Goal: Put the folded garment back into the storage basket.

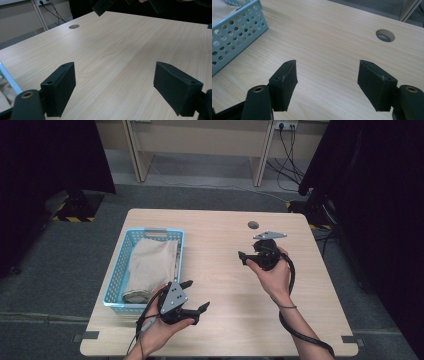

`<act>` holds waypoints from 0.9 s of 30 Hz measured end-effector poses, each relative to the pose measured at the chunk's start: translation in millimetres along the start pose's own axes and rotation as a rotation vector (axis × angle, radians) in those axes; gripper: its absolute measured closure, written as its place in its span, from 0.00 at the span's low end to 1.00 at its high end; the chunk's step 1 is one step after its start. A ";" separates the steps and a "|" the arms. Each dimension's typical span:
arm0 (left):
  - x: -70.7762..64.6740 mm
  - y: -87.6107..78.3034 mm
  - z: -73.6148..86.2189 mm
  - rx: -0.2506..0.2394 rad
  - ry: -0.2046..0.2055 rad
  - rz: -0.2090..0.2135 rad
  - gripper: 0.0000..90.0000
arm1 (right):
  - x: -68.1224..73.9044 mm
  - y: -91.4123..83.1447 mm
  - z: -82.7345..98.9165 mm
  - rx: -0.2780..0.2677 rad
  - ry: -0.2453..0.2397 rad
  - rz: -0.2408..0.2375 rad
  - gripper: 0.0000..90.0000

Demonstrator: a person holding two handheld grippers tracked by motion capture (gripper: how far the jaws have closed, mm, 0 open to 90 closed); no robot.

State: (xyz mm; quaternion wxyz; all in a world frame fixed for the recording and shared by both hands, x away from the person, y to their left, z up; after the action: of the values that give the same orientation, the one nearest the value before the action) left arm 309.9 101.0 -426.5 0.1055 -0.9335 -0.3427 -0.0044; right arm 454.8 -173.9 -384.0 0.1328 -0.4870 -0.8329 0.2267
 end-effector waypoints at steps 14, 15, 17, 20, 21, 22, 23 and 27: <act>-10.5 -4.0 21.9 -0.021 0.020 0.045 0.19 | -12.6 -13.6 20.6 -0.010 0.014 0.014 0.36; -11.1 -4.8 22.5 -0.023 0.024 0.049 0.19 | -13.2 -14.5 22.4 -0.009 0.020 0.014 0.36; -12.1 -6.3 23.3 -0.033 0.016 0.050 0.19 | -14.9 -16.3 25.8 -0.006 0.029 0.011 0.36; -15.8 -8.5 21.9 -0.045 0.039 0.057 0.19 | -17.8 -18.9 30.6 -0.005 0.033 0.015 0.36; -17.5 -8.7 21.5 -0.050 0.038 0.064 0.19 | -18.7 -19.8 32.2 -0.005 0.036 0.018 0.36; -19.2 -8.7 21.4 -0.053 0.039 0.070 0.19 | -19.4 -20.5 33.6 -0.003 0.040 0.018 0.36; -21.0 -8.5 21.5 -0.057 0.042 0.076 0.19 | -20.8 -21.0 34.9 -0.004 0.033 0.017 0.36; -26.7 -8.1 24.3 -0.069 0.047 0.097 0.19 | -23.1 -25.1 39.2 -0.003 0.036 0.021 0.36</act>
State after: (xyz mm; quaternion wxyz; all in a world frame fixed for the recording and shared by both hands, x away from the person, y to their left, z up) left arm 282.8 94.8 -450.8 0.0811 -0.9517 -0.2943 -0.0331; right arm 429.9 -214.5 -405.0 0.1444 -0.5000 -0.8255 0.2181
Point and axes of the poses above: each handheld gripper's, and its own axes: y roughly forward along the jaws, z roughly out of its underside, x roughly to its left, the point moved 1 cm from there along y, roughly forward along the jaws, and after that the axes turned 10 degrees about -x, right-handed, at the moved point
